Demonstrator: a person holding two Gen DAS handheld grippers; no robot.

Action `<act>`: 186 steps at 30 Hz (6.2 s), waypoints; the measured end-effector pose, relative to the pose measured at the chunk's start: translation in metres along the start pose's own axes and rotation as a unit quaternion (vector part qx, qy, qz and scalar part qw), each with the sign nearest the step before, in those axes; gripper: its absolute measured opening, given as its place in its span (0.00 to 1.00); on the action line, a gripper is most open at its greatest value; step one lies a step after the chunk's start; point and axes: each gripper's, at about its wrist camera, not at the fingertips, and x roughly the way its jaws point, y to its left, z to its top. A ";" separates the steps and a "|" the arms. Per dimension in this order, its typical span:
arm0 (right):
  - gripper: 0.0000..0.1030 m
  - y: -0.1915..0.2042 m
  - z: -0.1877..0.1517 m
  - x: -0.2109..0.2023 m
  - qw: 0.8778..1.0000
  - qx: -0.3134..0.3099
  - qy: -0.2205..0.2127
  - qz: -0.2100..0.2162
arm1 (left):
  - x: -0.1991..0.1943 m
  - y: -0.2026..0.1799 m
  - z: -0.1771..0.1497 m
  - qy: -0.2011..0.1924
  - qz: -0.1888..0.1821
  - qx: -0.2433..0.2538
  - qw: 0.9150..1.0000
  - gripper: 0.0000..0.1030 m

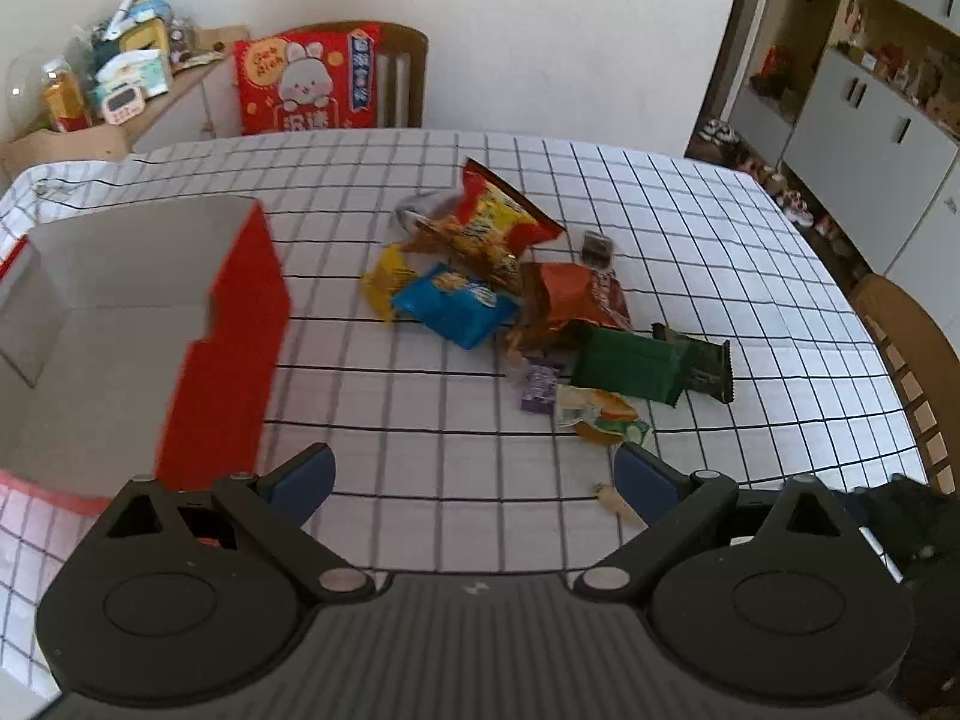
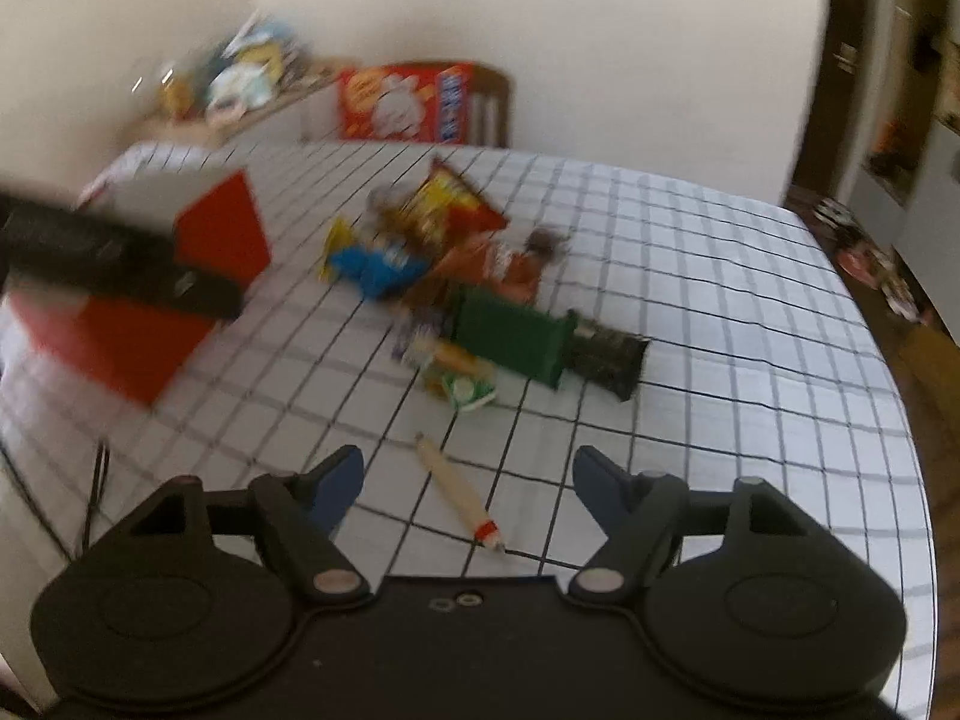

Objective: Organize snacks
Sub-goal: 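Reach the left gripper to the bread roll packet and close on it, then carry the bread packet into the box with the left gripper while the right gripper carries the wooden stick in, then open both grippers to drop the packet and stick, then withdraw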

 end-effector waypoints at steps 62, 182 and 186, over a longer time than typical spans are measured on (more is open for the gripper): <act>0.09 -0.020 -0.010 0.049 0.993 -0.020 0.058 0.098 | 0.097 -0.008 -0.005 0.113 0.002 -0.081 0.990 0.33; 0.74 0.172 0.136 0.012 0.980 -0.023 -0.015 0.195 | -0.073 0.204 0.000 -0.056 0.049 -0.076 0.994 0.63; 0.81 0.153 0.128 -0.003 0.981 -0.032 -0.032 0.187 | -0.077 0.176 -0.003 -0.067 0.037 -0.065 0.995 0.67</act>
